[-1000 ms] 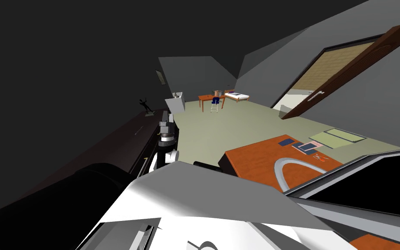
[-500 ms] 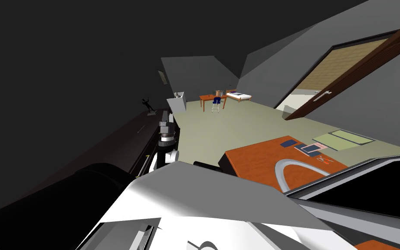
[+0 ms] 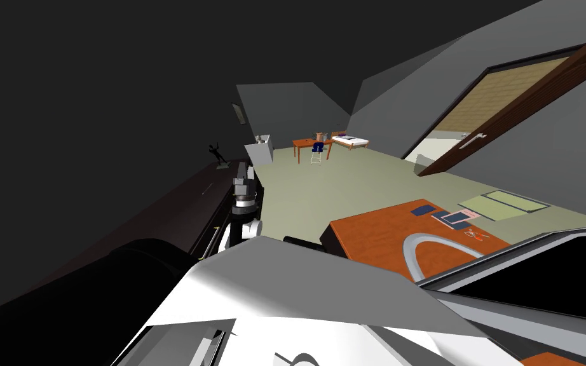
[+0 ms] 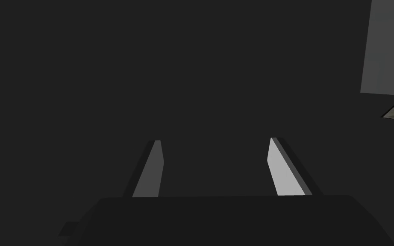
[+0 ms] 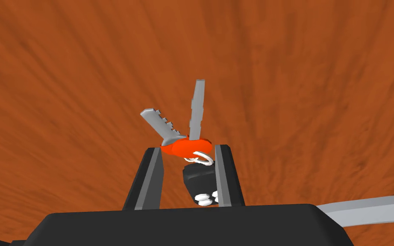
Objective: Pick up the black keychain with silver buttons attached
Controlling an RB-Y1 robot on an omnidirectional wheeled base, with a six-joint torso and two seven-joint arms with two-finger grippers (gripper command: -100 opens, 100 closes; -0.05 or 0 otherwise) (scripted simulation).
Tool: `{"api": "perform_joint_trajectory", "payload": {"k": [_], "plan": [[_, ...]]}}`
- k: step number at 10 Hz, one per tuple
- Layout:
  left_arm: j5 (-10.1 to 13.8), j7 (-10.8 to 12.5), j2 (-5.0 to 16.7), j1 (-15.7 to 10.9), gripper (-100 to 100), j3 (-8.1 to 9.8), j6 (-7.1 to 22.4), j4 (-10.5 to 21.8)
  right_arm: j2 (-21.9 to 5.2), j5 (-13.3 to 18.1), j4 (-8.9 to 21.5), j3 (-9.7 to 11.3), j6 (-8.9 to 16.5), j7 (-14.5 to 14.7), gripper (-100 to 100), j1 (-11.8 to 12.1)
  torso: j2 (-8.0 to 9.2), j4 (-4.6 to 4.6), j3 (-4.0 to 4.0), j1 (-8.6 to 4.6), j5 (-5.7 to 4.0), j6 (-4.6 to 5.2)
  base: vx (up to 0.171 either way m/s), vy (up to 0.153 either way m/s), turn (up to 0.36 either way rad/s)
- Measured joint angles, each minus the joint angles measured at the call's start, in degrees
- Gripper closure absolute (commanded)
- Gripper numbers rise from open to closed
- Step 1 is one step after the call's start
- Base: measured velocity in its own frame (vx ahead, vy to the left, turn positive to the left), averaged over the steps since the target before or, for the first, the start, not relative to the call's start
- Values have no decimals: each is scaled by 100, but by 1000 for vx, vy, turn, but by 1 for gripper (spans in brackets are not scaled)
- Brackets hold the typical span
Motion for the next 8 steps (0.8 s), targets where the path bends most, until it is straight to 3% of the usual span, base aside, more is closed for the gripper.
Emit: {"api": "perform_joint_trajectory", "payload": {"k": [1,2,3,6,7,8], "plan": [[0,0,0,0,0,0,0,0,0,0,0,0,0,0,0,0,1,0,1,-1,0,0,0,0,0],[0,0,0,0,0,0,0,0,0,0,0,0,0,0,100,0,1,0,1,-1,0,0,19,17,-96],[0,0,0,0,0,0,0,0,-9,5,268,110,-183,-81,100,-96,-2,-3,-2,3,3,7,21,24,-72],[0,0,0,0,0,0,0,0,-269,-55,-178,143,-90,-184,100,146,-1,-1,-1,2,2,6,13,19,-33],[0,0,0,0,0,0,0,0,-371,-74,-179,230,-148,-276,100,168,-4,-2,-3,12,4,6,10,22,-15],[0,0,0,0,0,0,0,0,-383,-75,-169,241,-167,-300,0,172,-3,0,-1,8,0,3,0,0,0]]}}
